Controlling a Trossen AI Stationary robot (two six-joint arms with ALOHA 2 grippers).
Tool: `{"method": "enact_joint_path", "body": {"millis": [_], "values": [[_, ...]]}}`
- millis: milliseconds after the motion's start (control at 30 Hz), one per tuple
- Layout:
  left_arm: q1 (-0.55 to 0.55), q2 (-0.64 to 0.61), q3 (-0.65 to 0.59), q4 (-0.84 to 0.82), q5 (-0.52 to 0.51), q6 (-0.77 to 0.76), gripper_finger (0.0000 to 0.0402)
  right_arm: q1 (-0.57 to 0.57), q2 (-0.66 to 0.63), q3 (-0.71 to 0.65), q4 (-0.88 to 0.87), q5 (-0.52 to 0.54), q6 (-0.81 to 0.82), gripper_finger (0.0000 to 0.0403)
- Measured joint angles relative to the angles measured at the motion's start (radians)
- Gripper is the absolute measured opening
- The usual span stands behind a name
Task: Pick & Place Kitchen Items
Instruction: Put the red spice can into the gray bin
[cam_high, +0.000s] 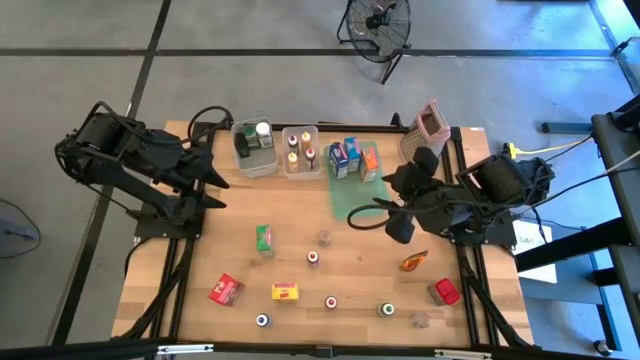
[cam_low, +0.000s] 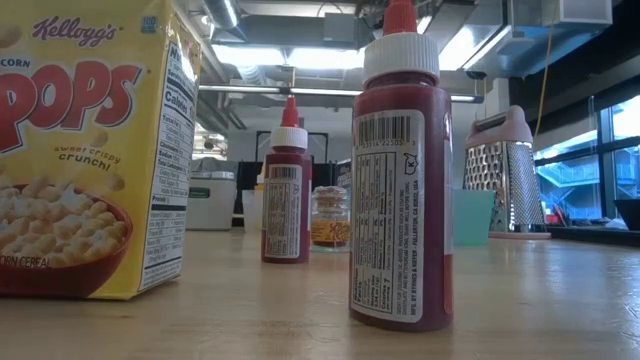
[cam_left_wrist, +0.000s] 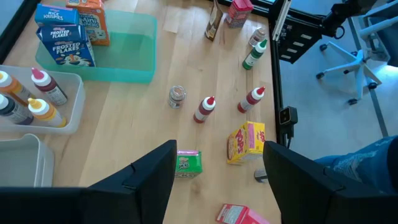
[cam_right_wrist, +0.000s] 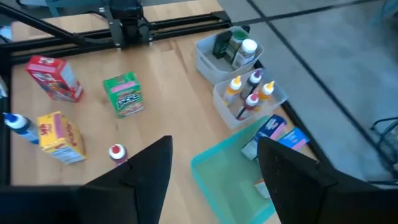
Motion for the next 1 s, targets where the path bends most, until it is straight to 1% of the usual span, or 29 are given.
{"method": "enact_joint_path", "body": {"millis": [200, 367, 767, 1000], "values": [[0.0, 0.0, 0.0, 0.0, 0.0, 0.0, 0.0235, 0.001, 0.0, 0.0, 0.0, -0.035, 0.09, 0.0238], [0.0, 0.0, 0.0, 0.0, 0.0, 0.0, 0.0235, 0.002, 0.005, 0.0, -0.001, -0.037, 0.139, 0.0238], [0.0, 0.0, 0.0, 0.0, 0.0, 0.0, 0.0235, -0.001, 0.086, 0.0, 0.006, -0.016, 0.145, 0.0238], [0.0, 0.0, 0.0, 0.0, 0.0, 0.0, 0.0235, -0.002, 0.093, 0.0, 0.055, 0.0, 0.129, 0.0238]]}}
